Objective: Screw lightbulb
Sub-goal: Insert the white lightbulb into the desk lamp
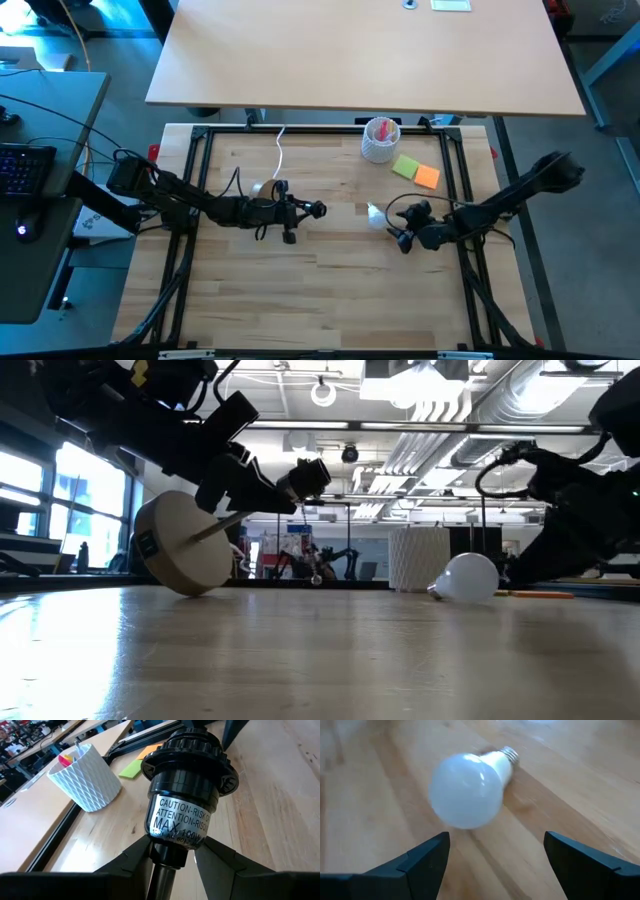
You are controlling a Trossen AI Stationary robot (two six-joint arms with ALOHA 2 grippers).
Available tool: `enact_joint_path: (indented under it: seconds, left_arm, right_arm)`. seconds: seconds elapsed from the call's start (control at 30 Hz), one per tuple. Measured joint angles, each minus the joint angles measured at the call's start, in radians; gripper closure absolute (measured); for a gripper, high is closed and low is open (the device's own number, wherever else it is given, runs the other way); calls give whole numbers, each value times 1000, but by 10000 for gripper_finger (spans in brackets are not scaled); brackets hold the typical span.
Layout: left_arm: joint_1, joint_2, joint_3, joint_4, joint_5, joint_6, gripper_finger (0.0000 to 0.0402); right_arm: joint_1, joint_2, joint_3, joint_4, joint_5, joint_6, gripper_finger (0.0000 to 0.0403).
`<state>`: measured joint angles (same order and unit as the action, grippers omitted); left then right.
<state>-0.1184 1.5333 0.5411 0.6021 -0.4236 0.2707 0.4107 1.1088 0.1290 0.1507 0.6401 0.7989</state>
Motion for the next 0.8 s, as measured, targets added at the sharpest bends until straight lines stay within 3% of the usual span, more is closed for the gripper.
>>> enact_joint_path:
  seconds: [0.3,0.53,0.8]
  left_arm:
    - [0,0,0,1,0,-2,268]
    - [0,0,0,1,0,-3,268]
    - [0,0,0,1,0,-1,268]
  right_arm:
    - [16,363,213,50,17,6,80]
    - [9,633,466,42,171,43,80]
    - [-32,713,681,-328,188,245,80]
